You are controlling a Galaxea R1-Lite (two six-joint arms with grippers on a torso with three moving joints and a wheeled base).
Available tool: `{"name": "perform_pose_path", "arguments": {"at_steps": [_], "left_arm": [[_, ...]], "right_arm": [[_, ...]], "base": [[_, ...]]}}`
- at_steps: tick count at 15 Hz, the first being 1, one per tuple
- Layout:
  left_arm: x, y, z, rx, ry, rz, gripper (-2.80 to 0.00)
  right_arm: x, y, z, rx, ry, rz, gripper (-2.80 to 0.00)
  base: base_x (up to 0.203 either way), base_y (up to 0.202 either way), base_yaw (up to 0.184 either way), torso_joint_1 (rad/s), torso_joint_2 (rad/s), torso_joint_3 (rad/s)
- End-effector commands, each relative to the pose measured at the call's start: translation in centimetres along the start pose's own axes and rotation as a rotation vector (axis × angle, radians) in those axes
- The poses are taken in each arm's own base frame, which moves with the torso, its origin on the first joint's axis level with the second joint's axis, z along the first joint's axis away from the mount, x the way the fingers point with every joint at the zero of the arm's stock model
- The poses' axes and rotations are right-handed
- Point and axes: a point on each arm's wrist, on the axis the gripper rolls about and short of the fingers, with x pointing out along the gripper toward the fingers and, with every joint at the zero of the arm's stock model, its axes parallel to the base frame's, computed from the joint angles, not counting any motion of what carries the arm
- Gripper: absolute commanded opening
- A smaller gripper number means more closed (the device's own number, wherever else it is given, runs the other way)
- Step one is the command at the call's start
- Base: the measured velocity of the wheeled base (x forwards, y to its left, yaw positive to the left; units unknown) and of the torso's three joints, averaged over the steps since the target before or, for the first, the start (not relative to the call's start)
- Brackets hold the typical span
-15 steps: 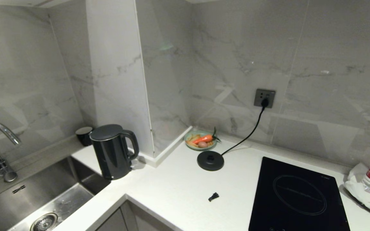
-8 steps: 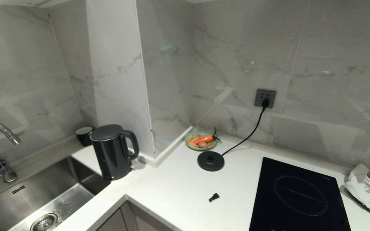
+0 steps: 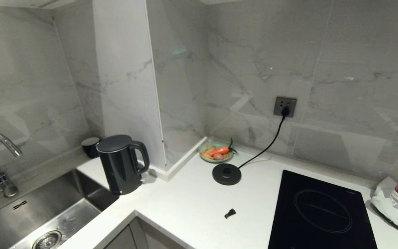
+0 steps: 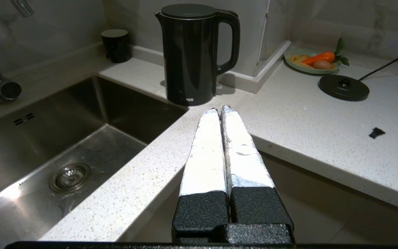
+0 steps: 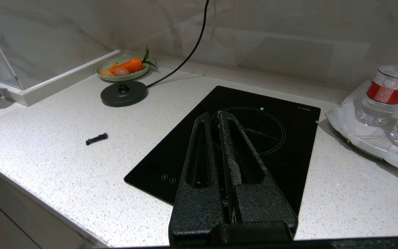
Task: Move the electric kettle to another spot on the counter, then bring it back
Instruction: Grab the kettle
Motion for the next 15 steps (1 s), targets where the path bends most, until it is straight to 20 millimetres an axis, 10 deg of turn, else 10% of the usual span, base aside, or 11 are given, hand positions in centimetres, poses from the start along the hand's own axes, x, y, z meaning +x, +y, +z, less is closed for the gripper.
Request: {"name": "perform_pose_path", "arguments": {"at_steps": [1, 15], "left_arm": [[0.00, 0.00, 0.00, 0.000, 0.001, 0.000, -2.80], [-0.01, 0.00, 0.01, 0.012, 0.002, 0.007, -2.80]], "right_arm": [[0.00, 0.00, 0.00, -0.001, 0.000, 0.000, -2.80], [0.00, 0.00, 0.01, -0.001, -0.001, 0.000, -2.80]], "base": [[0.136, 0.000, -0.001, -0.025, 0.00, 0.006], [0.047, 0.000, 0.000, 0.003, 0.00, 0.003]]}}
